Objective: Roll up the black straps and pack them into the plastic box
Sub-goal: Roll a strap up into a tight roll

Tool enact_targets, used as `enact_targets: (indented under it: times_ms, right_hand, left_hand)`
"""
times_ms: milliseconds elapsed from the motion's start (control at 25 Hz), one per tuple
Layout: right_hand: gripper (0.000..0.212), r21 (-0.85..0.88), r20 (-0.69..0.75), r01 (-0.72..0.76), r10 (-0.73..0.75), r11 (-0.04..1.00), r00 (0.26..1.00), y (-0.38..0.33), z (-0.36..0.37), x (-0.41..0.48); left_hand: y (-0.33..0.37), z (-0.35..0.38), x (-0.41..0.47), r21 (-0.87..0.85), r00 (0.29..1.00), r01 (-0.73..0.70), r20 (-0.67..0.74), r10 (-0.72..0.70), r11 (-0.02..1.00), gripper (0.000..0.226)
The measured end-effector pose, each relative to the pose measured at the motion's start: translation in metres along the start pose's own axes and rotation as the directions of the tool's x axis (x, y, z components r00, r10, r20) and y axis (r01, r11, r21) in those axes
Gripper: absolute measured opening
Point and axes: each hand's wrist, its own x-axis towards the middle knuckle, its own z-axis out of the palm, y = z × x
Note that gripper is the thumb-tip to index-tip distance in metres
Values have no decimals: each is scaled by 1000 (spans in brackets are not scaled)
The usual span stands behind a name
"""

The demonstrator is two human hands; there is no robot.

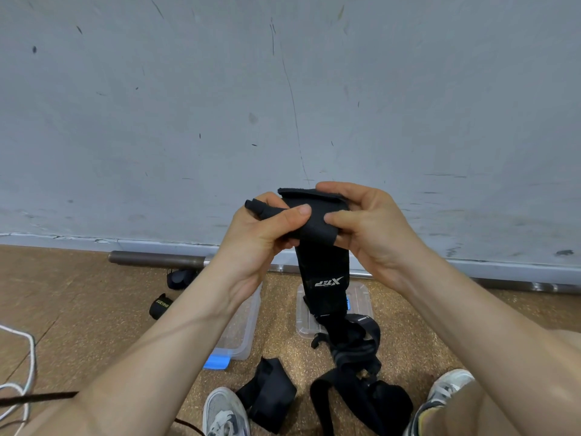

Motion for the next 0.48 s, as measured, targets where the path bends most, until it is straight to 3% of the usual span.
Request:
enact_targets:
  times_ms: [120, 280, 400, 480]
  right_hand:
    - [47, -20, 48, -8, 9, 1000, 999, -5, -3, 1]
    - [49, -80, 83, 11, -4, 997, 997, -3, -4, 2]
    - [52, -3, 111, -39, 39, 999, 993, -4, -7, 1]
    - [42, 52, 106, -63, 58, 997, 993, -6, -8, 0]
  left_hand:
    - [-2, 2, -2, -20, 999, 45, -30, -46, 999, 22]
    - [-4, 3, -1, -9, 995, 68, -68, -69, 998, 31]
    - [-5, 2, 0, -20, 994, 52, -93, -54, 998, 34]
    - [-6, 3, -1, 1, 995, 41, -86, -41, 999, 35]
